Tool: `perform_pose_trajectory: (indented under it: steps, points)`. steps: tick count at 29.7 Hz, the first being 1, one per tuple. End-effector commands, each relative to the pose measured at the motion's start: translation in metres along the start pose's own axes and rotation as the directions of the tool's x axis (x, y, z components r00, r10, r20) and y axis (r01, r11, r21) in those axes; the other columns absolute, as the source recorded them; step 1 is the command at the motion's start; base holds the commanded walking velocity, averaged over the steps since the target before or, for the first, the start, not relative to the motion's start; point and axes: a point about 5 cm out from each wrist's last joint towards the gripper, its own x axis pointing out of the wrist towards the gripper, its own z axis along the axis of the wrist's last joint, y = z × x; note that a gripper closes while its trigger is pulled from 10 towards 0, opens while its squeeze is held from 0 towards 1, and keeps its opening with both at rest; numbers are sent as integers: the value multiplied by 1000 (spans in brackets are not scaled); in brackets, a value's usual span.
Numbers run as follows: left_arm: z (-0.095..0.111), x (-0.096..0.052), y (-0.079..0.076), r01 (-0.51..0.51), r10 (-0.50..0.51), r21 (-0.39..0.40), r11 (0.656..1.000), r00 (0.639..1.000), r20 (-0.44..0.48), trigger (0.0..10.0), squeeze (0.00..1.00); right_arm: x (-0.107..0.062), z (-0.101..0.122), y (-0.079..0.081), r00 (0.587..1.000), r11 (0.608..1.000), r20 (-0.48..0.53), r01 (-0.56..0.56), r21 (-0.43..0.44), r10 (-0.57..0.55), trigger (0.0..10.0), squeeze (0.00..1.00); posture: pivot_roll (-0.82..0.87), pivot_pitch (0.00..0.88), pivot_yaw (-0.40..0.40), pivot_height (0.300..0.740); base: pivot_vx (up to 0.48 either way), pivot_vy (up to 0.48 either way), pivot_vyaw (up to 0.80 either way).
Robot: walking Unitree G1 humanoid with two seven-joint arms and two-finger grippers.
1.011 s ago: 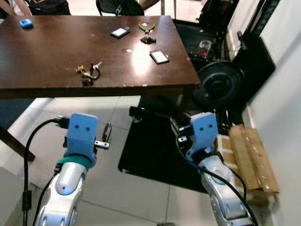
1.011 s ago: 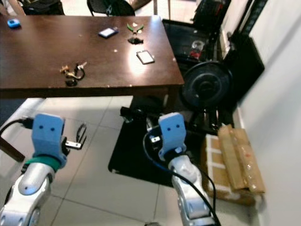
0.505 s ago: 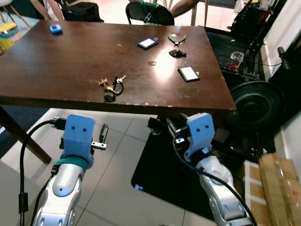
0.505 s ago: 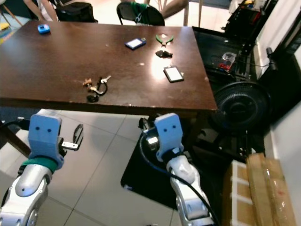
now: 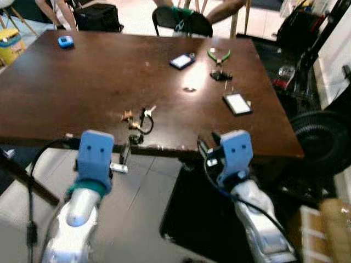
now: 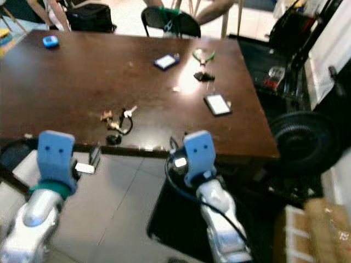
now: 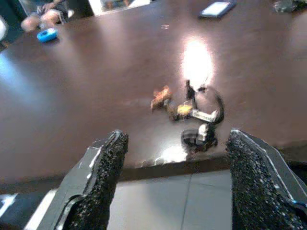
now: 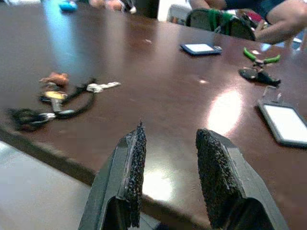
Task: Hang keys on a hook
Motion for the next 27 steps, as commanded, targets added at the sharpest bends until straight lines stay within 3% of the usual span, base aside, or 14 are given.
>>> perform_pose_trajectory:
  steps: [1,10,13,14,16,21,27]
  points:
    - [-6,-3,5,-17,17,12,1000,999,-28,10000,0,0,-1,1,1000,1000,-3,-1,7,1,10000,0,-57,87,80,740,401,251,0]
    - [-9,-4,2,9,-9,-3,1000,999,-51,10000,0,0,-1,-3,1000,1000,-8,10,0,-10,10000,0,-57,91,81,740,364,250,0]
    - [-17,-7,-13,188,-191,-30,982,975,-114,10000,0,3,-1,-17,999,998,-9,43,-35,-43,10000,0,-57,91,81,740,0,0,0]
    - [-17,-7,-13,188,-191,-30,982,975,-114,10000,0,3,-1,-17,999,998,-9,43,-35,-43,10000,0,-57,91,81,740,0,0,0]
    - [-19,-9,-20,282,-282,-19,959,951,-127,10000,0,5,-1,-27,998,997,-17,54,-58,-55,10000,0,-67,94,87,740,0,0,0]
    - [-19,-7,-20,286,-286,-18,958,950,-125,10000,0,6,-5,-33,998,995,-57,32,-90,-37,10000,0,-71,96,90,740,0,0,0]
    - [-20,-7,-19,289,-289,-17,957,948,-129,10000,0,5,-9,-29,997,995,-82,-17,-97,9,10000,0,-69,99,88,740,0,0,0]
